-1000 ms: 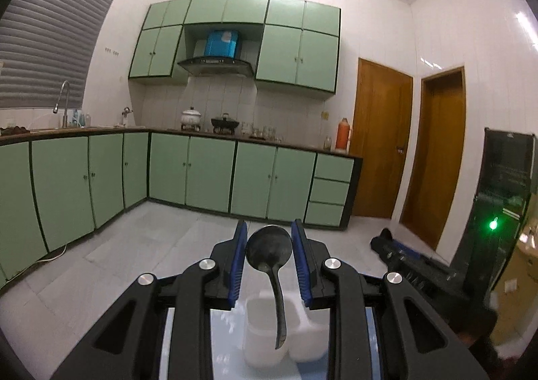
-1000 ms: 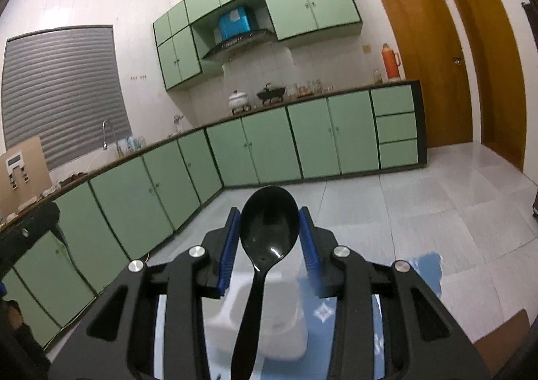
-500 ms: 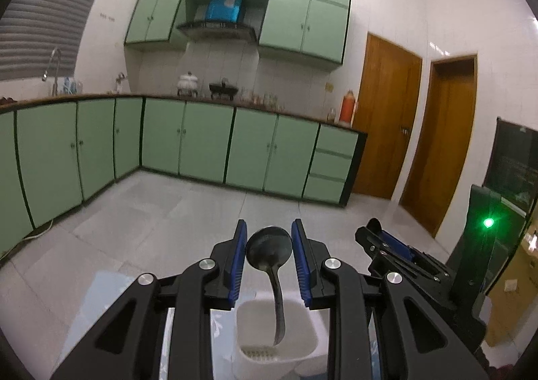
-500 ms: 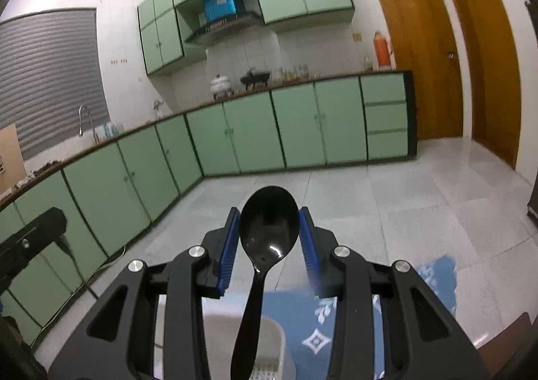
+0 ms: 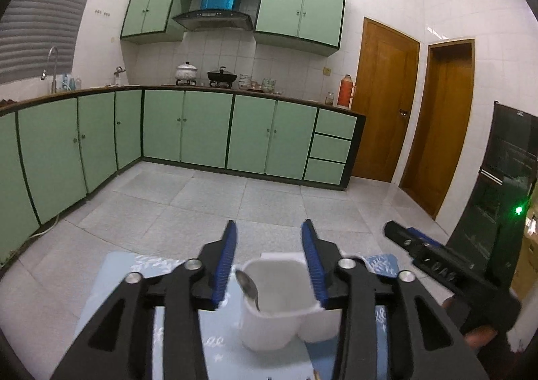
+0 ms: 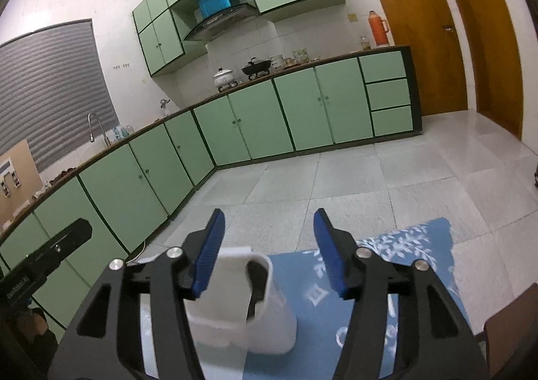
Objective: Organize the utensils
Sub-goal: 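Move both open tools back to the chopsticks on the mat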
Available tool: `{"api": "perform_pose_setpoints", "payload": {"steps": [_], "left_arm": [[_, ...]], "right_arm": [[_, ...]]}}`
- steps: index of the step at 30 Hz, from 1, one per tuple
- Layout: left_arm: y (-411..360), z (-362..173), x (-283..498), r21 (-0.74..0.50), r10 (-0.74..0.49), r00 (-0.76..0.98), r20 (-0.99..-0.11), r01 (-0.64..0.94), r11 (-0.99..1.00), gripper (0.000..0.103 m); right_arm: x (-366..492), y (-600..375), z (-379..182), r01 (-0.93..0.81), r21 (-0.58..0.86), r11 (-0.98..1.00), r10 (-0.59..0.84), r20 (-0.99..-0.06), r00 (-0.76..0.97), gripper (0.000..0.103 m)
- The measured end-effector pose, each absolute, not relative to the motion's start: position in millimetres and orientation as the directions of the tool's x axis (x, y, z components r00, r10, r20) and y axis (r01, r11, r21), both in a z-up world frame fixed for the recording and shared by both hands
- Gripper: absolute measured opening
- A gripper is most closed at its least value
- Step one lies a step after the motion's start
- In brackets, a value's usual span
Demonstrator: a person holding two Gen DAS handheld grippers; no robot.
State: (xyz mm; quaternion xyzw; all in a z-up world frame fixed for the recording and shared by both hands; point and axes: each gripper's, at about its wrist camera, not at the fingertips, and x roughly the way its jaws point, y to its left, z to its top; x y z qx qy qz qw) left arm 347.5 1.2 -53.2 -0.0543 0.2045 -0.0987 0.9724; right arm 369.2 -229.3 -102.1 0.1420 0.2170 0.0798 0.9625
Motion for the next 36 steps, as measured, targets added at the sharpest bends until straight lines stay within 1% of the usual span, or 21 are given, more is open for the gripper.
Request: {"api": "perform_pose_setpoints", "payload": {"steps": [2, 3, 6, 7, 8, 13, 17, 19, 25, 29, 36], "left_arm": [[2, -52, 332, -0.133, -0.206, 0.892, -0.402, 0.165, 0.977, 0.050], [3, -53, 324, -0.127, -0.204, 0.889, -0.410, 0.166, 0.978, 0.054], [7, -63, 297, -0.117, -0.206, 0.871, -0.445, 0.172, 0.978, 0.057], [9, -70, 286, -0.122, -0.208, 0.859, -0.469, 0.170, 0.978, 0.057], [10, -77, 276, -0.130, -0.214, 0.846, -0.489, 0.172, 0.977, 0.058], [10, -118, 227, -0.123, -0.219, 0.755, -0.618, 0.182, 0.976, 0.058], [7, -145, 197, -0.106, -0.211, 0.692, -0.690, 0.192, 0.976, 0.058], [6, -156, 182, -0.120, -0.217, 0.667, -0.712, 0.189, 0.975, 0.058], [-3, -175, 152, -0.099, -0.205, 0.655, -0.728, 0.196, 0.976, 0.058], [-5, -184, 138, -0.095, -0.197, 0.647, -0.737, 0.190, 0.977, 0.058], [-13, -204, 130, -0.079, -0.183, 0.615, -0.767, 0.192, 0.978, 0.058]], "right_arm": [[350, -234, -102, -0.084, 0.305, 0.949, 0.209, -0.405, 0.890, 0.069], [342, -237, -102, -0.084, 0.302, 0.950, 0.209, -0.412, 0.887, 0.071], [307, -240, -108, -0.074, 0.294, 0.953, 0.206, -0.448, 0.870, 0.080], [292, -241, -114, -0.068, 0.294, 0.953, 0.206, -0.468, 0.859, 0.083], [281, -240, -119, -0.068, 0.291, 0.954, 0.208, -0.486, 0.849, 0.084], [218, -232, -153, -0.066, 0.270, 0.961, 0.221, -0.597, 0.771, 0.084], [178, -225, -172, -0.061, 0.258, 0.964, 0.218, -0.643, 0.734, 0.084], [162, -223, -182, -0.044, 0.277, 0.960, 0.224, -0.662, 0.716, 0.084], [131, -210, -195, -0.068, 0.268, 0.961, 0.239, -0.680, 0.693, 0.084], [115, -193, -203, -0.111, 0.215, 0.970, 0.232, -0.695, 0.681, 0.084], [104, -186, -208, -0.126, 0.199, 0.972, 0.231, -0.703, 0.672, 0.084]]}}
